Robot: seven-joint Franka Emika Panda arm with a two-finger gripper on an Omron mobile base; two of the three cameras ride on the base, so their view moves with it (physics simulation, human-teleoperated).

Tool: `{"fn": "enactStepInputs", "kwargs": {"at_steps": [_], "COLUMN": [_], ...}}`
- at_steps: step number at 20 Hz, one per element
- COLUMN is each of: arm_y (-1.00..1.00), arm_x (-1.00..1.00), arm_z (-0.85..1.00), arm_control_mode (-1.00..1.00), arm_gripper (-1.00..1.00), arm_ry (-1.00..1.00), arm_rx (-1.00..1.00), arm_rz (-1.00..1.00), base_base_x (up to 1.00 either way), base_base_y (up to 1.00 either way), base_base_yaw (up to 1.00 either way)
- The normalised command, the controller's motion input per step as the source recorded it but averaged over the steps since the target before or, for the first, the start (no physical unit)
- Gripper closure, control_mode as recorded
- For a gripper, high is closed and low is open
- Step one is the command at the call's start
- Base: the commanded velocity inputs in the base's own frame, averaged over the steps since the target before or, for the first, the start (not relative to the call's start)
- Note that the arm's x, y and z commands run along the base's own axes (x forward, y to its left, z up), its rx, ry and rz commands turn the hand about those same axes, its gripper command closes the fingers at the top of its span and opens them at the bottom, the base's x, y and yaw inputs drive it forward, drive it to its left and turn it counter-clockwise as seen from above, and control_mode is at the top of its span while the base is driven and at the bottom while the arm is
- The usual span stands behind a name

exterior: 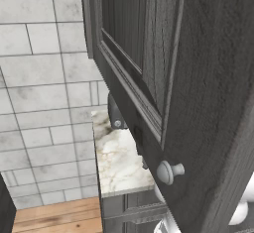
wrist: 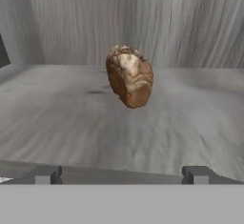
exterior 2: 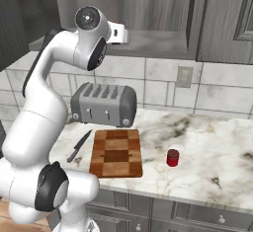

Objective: Pick the bread, place it on the cutting board, pick the jam, place it on the counter, and close the cabinet.

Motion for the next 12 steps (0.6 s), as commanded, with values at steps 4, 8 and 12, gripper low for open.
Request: {"fn": "enactStepInputs", "kwargs": {"at_steps": [4, 8, 12], "arm_y": [0.0, 0.0, 0.0], "arm_x": [0.38, 0.38, 0.44], "arm_z": [0.0, 0.0, 0.0], "arm_control_mode": [-1.0, -1.0, -1.0], "arm_gripper": [-1.0, -1.0, -1.0], "arm_ry": [0.0, 0.0, 0.0], "arm_rx": [0.0, 0.0, 0.0], "arm_rz": [0.0, 0.0, 0.0], "base_base_x": [0.0, 0.0, 0.0], "base_base_y": [0.0, 0.0, 0.0], "base_base_yaw": [0.0, 0.0, 0.0]}}
